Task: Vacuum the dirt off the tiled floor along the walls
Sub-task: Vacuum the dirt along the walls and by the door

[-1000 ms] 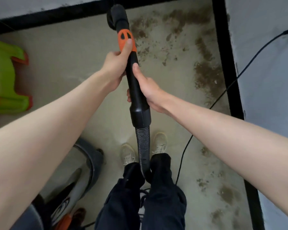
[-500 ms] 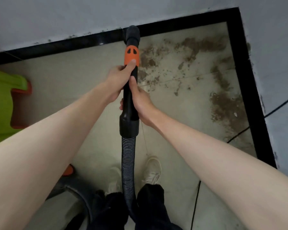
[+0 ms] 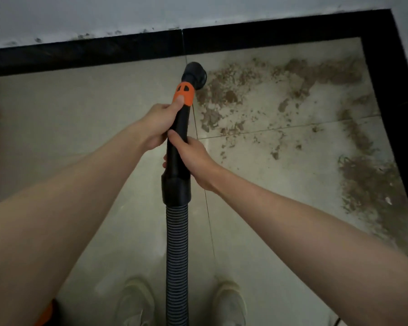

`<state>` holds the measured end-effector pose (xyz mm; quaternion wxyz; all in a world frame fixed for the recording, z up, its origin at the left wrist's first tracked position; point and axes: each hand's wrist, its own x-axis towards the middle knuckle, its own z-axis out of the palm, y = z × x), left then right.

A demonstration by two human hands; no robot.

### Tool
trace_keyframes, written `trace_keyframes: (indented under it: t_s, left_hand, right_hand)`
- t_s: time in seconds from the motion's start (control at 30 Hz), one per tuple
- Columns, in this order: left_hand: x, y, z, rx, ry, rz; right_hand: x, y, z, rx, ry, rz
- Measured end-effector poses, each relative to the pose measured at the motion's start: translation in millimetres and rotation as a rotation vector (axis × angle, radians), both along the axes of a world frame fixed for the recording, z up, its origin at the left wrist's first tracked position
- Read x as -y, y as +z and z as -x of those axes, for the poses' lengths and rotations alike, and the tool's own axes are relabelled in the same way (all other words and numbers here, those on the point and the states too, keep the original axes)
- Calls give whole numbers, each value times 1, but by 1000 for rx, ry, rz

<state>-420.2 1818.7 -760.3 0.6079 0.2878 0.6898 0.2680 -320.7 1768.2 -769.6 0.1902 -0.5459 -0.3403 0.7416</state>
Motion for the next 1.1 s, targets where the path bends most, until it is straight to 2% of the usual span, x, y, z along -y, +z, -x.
trace_keyframes:
  t_s: [0.1,0.3,0.5,0.6,0.73,0.8,0.93,1.1]
  left_hand:
    - [-5,-26,13,33,33,-30]
    - [-2,-61,36,98,139,-13]
    - [1,-72,63,159,246,-23]
    - [4,-68,66,220,285,-8]
    - [0,-59,50,119,259,-60]
    - [-4,-57,44,62,263,-79]
    - [-13,-54,35,65,313,-104]
    - [-20,-67,22,7,320,-29]
  right_hand:
    - [-1,-27,8,10,-3,-35]
    - [23,-64,21,136,133,-110]
    - [40,-74,37,120,100,-163]
    - [44,-71,31,160,67,-287]
    - [37,-66,27,220,-26,-373]
    - [34,-68,25,293,16,-439]
    - [14,-67,3,424,174,-583]
    - [-1,-77,-11,486,288,-604]
